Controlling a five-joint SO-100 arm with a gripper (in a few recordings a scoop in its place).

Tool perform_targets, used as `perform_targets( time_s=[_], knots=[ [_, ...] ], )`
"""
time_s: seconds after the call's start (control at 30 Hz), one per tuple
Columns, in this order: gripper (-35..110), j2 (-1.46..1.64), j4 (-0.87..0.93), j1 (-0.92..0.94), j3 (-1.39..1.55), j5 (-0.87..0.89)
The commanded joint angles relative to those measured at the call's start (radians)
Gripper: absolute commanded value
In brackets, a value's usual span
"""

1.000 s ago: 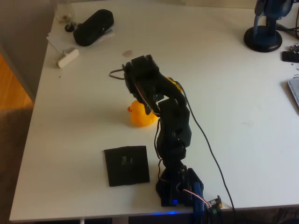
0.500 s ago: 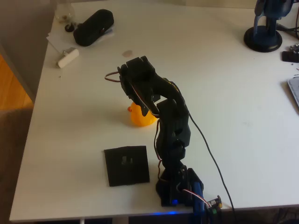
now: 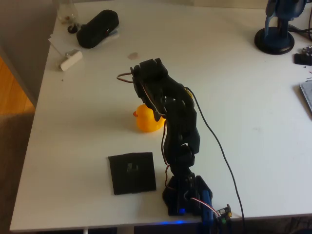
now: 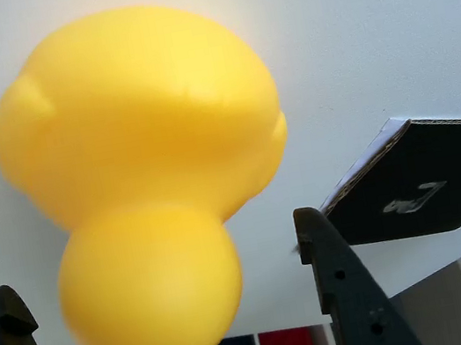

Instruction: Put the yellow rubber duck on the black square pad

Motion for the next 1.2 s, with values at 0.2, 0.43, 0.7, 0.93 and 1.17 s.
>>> perform_targets(
  time_s=[0.2,0.43,0.7,0.93,1.17],
  knots=[
    [36,0.026,0.011,-0.126,-0.012,-0.002],
    [36,0.037,0.015,-0.118,-0.011,-0.002],
    [36,0.026,0.006,-0.115,-0.011,-0.002],
    [36,0.023,0.005,-0.115,-0.011,-0.002],
    [36,0.003,0.003,-0.114,-0.018,-0.003]
  ],
)
